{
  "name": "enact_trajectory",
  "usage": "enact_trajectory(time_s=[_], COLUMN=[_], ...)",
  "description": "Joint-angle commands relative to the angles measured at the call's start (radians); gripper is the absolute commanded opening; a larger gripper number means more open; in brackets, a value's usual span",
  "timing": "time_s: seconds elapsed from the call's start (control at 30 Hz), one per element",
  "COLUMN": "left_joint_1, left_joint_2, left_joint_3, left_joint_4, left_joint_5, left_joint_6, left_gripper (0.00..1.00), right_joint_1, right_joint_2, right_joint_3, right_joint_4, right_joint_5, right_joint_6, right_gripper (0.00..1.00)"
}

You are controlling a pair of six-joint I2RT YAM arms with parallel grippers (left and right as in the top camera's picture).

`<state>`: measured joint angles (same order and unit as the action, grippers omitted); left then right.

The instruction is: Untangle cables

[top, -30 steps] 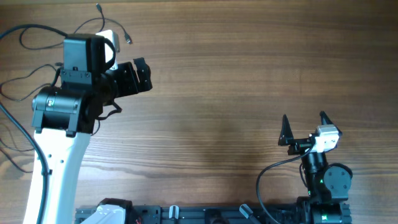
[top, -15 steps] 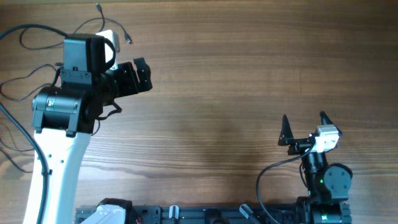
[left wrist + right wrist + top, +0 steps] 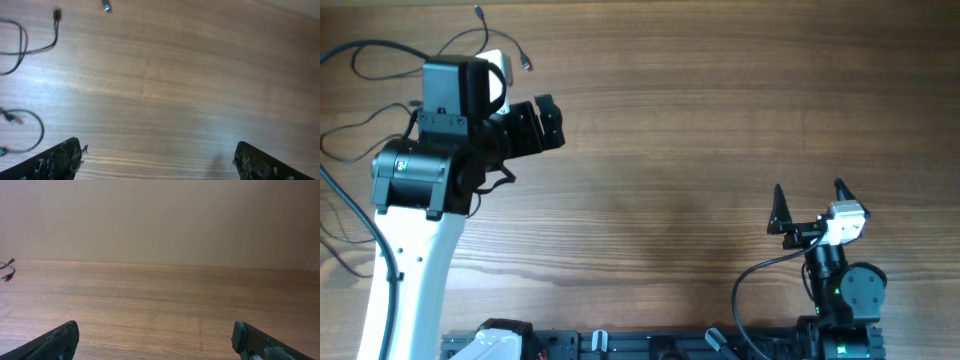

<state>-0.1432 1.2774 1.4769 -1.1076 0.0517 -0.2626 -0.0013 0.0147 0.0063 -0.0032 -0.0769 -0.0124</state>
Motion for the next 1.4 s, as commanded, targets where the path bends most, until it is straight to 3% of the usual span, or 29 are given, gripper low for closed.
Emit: enact_trajectory(time_s=[0.0, 0.2, 0.53, 0.87, 1.07, 1.37], left_joint_1=[-0.004, -0.003, 0.018, 0.018, 0.018, 0.019], left_joint_2=[0.013, -0.025, -0.259, -0.628, -0.788, -1.06], left_joint_3=[0.0, -0.155, -0.587, -0.787, -0.88, -0.969], left_joint_4=[-0.052, -0.058, 0.119, 0.254, 0.26, 0.264], left_joint_5=[-0.018, -0.011, -0.027, -0.027, -0.005, 0.018], left_joint_6=[0.019, 0.021, 0.021, 0.034, 0.133, 0.133], left_gripper=[1.0, 1.0, 1.0, 1.0, 1.0, 1.0], right_joint_1=[0.004, 0.004, 0.004, 0.004, 0.004, 0.004], right_joint_2=[-0.011, -0.011, -0.011, -0.011, -0.011, -0.011], right_joint_3=[-0.001, -0.001, -0.001, -0.001, -0.001, -0.001], right_joint_4=[0.003, 0.003, 0.003, 0.003, 0.003, 0.003], right_joint_5=[0.018, 0.018, 0.018, 0.018, 0.018, 0.018], right_joint_6=[0.013, 0.013, 0.013, 0.013, 0.013, 0.013], right_gripper=[1.0, 1.0, 1.0, 1.0, 1.0, 1.0])
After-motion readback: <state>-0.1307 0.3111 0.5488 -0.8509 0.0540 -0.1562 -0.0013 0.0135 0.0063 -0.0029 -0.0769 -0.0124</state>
